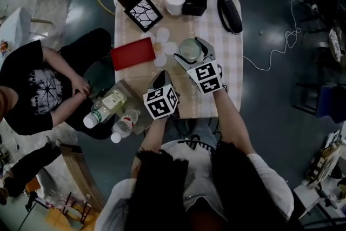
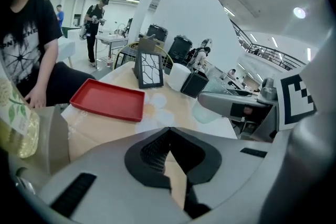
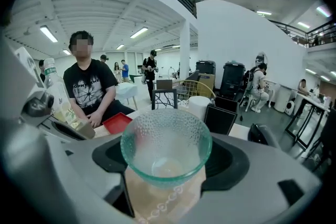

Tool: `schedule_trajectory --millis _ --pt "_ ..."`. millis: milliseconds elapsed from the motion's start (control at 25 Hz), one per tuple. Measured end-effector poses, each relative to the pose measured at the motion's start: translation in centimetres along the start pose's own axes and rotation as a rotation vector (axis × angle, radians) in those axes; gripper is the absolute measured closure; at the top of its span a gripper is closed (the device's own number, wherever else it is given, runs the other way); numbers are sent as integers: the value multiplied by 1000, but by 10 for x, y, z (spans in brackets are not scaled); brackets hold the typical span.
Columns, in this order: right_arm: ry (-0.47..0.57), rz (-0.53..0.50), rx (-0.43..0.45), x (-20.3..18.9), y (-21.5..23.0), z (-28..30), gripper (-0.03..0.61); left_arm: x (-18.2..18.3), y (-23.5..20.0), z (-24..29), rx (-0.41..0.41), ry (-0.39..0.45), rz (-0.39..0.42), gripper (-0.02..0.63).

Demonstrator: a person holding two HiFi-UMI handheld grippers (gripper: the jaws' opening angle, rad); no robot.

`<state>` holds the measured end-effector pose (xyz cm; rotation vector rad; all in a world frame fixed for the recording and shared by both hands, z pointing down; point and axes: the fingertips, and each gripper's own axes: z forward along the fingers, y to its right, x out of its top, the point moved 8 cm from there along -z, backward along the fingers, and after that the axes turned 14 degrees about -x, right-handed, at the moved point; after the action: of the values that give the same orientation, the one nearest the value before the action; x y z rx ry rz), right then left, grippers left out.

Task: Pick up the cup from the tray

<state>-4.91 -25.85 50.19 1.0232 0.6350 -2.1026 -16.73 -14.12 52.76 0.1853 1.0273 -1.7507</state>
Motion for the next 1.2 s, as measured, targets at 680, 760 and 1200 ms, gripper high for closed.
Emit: schedule_trajectory --millis 680,760,1200 --pt "-43 82 -109 -77 39 -34 179 -33 37 20 -10 -67 96 609" --pt "-47 92 -116 -85 40 -34 179 -37 39 21 -7 -72 101 609" --pt "-24 98 -142 -115 35 -35 179 -52 39 16 5 -68 131 609"
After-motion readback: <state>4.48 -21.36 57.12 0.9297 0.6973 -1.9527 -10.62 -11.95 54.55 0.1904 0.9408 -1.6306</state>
